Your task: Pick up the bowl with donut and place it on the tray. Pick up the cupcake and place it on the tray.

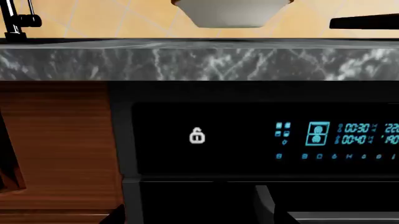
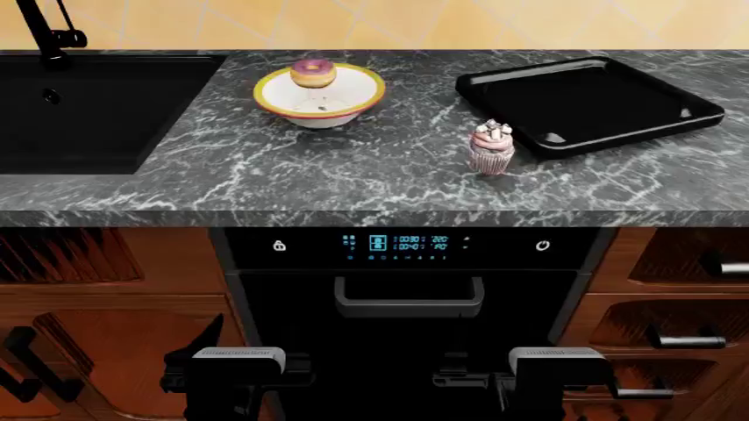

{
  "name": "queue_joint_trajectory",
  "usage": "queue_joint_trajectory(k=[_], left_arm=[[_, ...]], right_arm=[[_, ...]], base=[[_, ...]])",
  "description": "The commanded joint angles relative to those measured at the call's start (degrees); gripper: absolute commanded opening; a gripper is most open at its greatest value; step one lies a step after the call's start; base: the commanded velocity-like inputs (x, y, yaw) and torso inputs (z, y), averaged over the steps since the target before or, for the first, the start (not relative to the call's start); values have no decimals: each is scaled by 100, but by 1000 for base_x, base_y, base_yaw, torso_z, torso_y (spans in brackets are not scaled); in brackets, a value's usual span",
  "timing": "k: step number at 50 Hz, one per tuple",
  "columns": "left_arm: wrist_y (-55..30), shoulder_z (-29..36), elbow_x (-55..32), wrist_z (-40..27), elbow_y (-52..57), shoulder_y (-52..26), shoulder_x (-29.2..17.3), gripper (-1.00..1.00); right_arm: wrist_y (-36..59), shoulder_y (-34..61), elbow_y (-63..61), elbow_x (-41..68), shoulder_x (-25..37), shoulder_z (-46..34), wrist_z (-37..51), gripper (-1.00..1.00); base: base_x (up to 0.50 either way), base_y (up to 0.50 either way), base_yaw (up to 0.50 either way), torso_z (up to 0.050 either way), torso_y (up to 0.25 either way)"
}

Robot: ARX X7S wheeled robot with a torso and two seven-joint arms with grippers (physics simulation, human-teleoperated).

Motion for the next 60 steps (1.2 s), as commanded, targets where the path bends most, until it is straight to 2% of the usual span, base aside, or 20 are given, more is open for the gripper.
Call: queue_joint_trajectory(k=[1,25,60], left_arm=[[-2,105,-87,-107,3,1,-91,100],[-64,449,-317,-500,11,-8,-375,100],[-75,745,-525,-744,-12,-40,-608,100]], right_arm=[[8,-1,2,-12,105,-165,113,100],[81,84,140,353,355,-392,577,100],[85,132,174,603,575,-664,838,100]], base=[[0,0,0,0,0],[0,0,0,2,0],[0,0,0,49,0]])
